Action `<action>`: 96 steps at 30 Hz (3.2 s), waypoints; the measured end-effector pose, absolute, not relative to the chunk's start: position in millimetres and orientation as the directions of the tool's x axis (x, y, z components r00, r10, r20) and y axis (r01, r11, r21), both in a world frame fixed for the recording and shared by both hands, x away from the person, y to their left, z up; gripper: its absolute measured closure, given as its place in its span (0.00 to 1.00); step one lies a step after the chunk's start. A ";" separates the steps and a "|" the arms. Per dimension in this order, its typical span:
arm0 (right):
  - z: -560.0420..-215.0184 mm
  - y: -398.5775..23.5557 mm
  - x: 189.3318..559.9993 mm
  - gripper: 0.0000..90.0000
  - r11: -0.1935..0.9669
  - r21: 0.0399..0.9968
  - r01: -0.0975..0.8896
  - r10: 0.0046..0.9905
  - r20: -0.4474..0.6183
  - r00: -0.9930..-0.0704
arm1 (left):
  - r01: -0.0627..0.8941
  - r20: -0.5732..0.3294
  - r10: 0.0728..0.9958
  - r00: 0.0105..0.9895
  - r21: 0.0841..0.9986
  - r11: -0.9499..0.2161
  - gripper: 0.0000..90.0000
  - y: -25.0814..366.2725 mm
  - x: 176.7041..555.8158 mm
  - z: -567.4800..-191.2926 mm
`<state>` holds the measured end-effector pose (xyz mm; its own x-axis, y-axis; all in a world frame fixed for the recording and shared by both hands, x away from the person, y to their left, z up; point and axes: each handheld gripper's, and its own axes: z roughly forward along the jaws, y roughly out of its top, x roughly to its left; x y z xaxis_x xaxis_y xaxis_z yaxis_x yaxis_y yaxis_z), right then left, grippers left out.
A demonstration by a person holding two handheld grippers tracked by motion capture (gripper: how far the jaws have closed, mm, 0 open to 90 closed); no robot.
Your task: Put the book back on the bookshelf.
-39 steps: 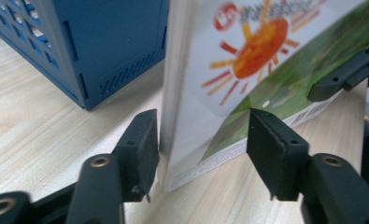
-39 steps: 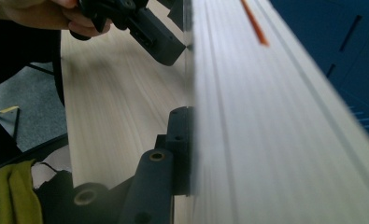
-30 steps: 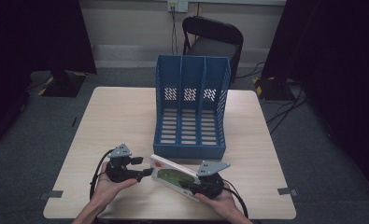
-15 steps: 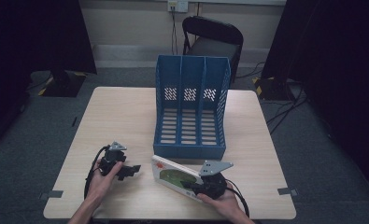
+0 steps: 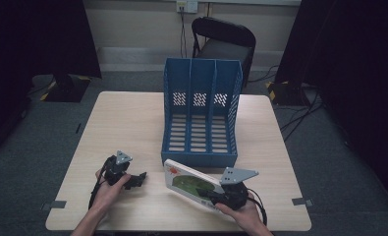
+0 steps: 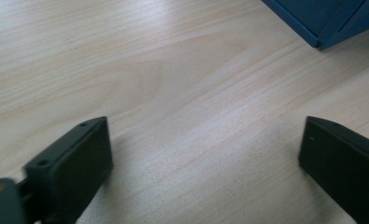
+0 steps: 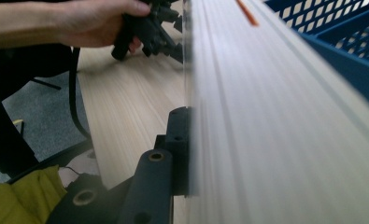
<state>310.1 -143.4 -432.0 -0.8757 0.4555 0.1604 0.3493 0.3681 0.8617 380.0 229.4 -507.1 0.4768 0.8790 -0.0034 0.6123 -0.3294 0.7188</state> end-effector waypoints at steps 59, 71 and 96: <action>-367.1 -199.7 382.7 0.85 0.125 0.902 0.412 0.906 0.066 -0.419 | 0.618 -0.011 0.881 0.473 0.717 -0.323 0.00 227.6 380.5 -507.4; -368.6 -171.1 410.4 0.85 0.122 0.907 0.403 0.943 0.021 -0.333 | 0.618 -0.011 0.881 0.473 0.717 -0.323 0.00 227.6 380.5 -507.4; -408.2 -154.5 459.3 0.85 0.072 0.871 0.485 0.983 0.021 -0.183 | 0.618 -0.011 0.881 0.473 0.717 -0.323 0.00 227.6 380.5 -507.5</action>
<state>459.3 -154.5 -408.2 -0.1834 0.9828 0.0211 0.4854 0.0718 0.8714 380.5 227.6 -507.5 0.4731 0.8809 -0.0106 0.6179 -0.3232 0.7167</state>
